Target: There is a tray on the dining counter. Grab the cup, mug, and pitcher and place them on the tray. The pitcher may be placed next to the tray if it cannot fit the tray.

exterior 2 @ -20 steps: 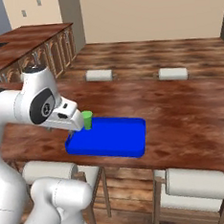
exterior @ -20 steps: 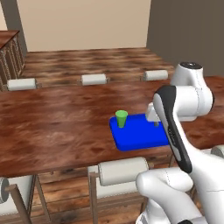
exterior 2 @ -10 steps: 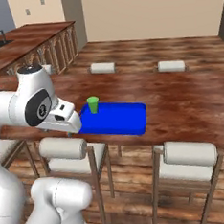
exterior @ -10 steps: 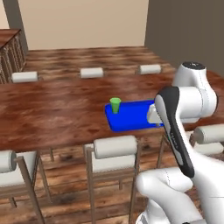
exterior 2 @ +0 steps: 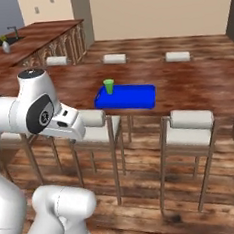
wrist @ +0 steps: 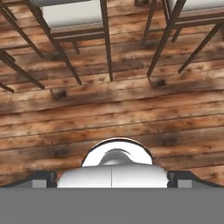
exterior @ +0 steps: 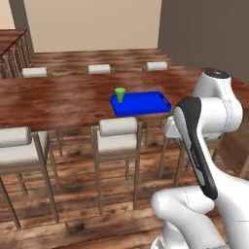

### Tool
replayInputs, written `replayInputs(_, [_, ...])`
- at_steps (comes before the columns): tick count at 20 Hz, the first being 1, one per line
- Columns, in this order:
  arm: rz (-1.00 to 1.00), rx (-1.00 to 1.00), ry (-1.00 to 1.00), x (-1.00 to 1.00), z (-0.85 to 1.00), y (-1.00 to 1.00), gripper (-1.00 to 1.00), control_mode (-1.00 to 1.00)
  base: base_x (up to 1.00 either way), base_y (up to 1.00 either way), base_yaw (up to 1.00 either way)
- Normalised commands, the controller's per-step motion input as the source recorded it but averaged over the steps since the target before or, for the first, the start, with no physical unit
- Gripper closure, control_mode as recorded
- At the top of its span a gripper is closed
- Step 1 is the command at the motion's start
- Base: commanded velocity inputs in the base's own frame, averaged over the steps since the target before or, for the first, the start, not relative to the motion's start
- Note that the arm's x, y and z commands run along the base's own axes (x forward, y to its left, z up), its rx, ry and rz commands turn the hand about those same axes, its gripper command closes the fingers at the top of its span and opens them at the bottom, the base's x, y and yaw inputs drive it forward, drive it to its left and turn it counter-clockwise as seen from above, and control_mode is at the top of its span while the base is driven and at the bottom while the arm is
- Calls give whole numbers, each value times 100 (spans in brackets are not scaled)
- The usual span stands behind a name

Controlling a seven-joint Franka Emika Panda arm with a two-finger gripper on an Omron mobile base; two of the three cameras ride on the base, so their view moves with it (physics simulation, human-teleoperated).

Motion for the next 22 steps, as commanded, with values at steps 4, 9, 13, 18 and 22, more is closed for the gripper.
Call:
replayInputs(4, [0, 0, 0, 0, 0, 0, -100, 100, -60, 100, 25])
replayInputs(9, [0, 0, 0, 0, 0, 0, -100, 100, -7, 100, 28])
replayInputs(13, [0, 0, 0, 0, 0, 0, -100, 100, 12, 100, 17])
replayInputs(18, [0, 0, 0, 0, 0, 0, -100, 100, 64, 100, 0])
replayInputs(22, [0, 0, 0, 0, 0, 0, -100, 100, 70, 100, -1])
